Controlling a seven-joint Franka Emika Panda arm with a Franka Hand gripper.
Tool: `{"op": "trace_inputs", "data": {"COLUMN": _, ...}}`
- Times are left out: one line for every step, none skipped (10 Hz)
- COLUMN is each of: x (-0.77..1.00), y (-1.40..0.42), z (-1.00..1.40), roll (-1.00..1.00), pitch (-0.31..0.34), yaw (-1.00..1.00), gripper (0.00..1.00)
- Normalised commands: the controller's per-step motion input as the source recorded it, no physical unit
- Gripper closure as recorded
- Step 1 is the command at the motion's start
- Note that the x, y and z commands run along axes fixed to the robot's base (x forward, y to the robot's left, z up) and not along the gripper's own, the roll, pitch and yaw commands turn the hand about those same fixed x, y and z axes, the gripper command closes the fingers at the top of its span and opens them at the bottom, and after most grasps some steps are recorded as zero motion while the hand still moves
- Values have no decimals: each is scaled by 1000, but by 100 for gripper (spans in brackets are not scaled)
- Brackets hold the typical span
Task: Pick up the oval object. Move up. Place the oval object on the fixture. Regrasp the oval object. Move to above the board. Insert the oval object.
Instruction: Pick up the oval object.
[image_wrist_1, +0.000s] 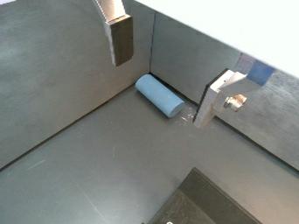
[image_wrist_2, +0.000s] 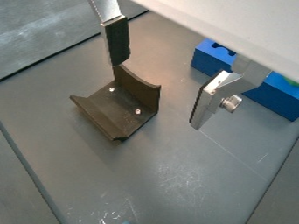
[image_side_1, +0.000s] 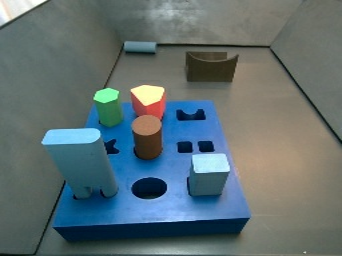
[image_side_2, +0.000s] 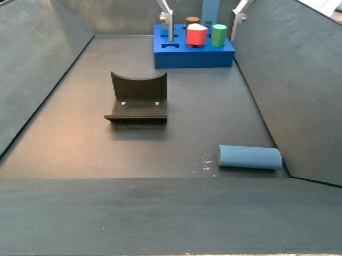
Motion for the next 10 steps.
{"op": "trace_inputs", "data": {"x": -34, "y": 0, "z": 0, "roll": 0, "pitch": 0, "yaw": 0, "gripper": 0}}
{"op": "trace_inputs", "data": {"x": -123, "y": 174, "z": -231, "roll": 129, "pitch": -24, "yaw": 0, "gripper": 0}}
{"op": "trace_inputs", "data": {"x": 0, "y": 489, "z": -431, "roll": 113, "pitch": -6, "yaw": 46, "gripper": 0}}
{"op": "trace_inputs", "data": {"x": 0, "y": 603, "z": -449, "roll": 14, "pitch": -71, "yaw": 226, "gripper": 0}}
{"op": "trace_inputs", "data": {"x": 106, "y": 617, "z": -443, "roll": 0, "pitch": -27, "yaw": 480, "gripper": 0}}
{"op": "trace_inputs", "data": {"x": 40, "y": 563, "z": -514, "roll": 0, "pitch": -47, "yaw": 569, "gripper": 0}}
{"op": "trace_inputs", "data": {"x": -31, "y": 511, "z": -809, "roll": 0, "pitch": -123, "yaw": 731, "gripper": 0}}
{"op": "trace_inputs", "data": {"x": -149, "y": 426, "z": -854, "roll": 0, "pitch": -187, "yaw": 800, "gripper": 0}}
{"op": "trace_inputs", "data": {"x": -200, "y": 386, "z": -860, "roll": 11, "pitch": -194, "yaw": 789, "gripper": 0}}
{"op": "trace_inputs", "data": {"x": -197, "y": 366, "z": -863, "roll": 17, "pitch": -194, "yaw": 803, "gripper": 0}}
